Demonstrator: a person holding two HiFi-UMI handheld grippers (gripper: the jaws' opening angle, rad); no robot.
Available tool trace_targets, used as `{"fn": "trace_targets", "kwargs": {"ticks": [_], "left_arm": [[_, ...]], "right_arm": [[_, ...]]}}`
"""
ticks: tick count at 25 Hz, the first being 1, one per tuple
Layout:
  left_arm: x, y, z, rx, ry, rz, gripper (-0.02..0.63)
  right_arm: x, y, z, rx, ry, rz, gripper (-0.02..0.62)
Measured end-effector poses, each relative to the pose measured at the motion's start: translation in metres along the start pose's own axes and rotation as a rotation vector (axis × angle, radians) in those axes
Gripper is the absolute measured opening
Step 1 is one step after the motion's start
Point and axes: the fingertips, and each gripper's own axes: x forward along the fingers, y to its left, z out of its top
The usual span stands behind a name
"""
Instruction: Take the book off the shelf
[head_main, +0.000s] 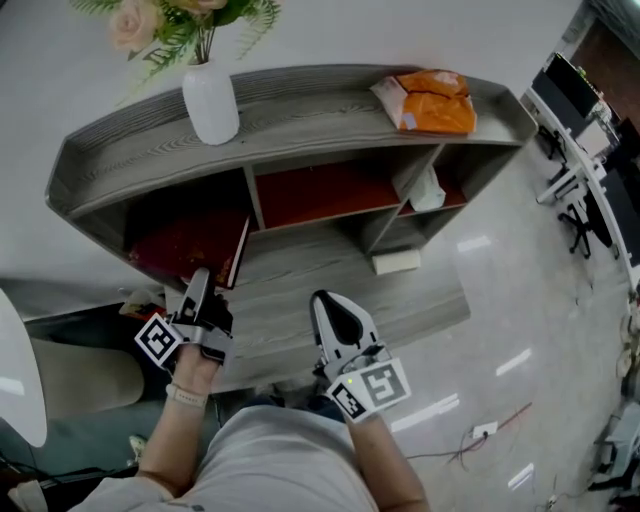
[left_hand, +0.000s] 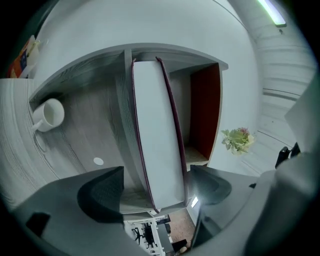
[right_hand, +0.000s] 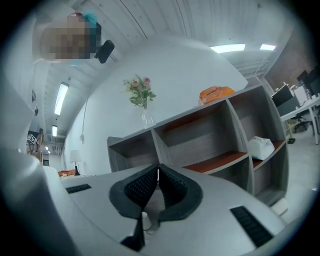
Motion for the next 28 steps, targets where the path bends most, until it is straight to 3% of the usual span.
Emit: {"fn": "trace_targets", "kwargs": {"ticks": [10, 13, 28], "left_arm": [[0.016, 0.001, 0.003, -0.041, 0.028, -0.017, 0.381], [0.012, -0.002, -0.001, -0.044, 0.032, -0.037, 0.238], [-0.015, -0.006, -0.030, -0.071, 0.035, -0.027, 0.224]], "right_arm": [[-0.003, -0.001, 0.000, -0.008, -0.002, -0.050, 0.020], [-0.006, 0.000, -0.001, -0.001, -0.003, -0.051, 0.020], [-0.028, -0.011, -0.006, 0.051, -0.008, -0.074, 0.020]]}}
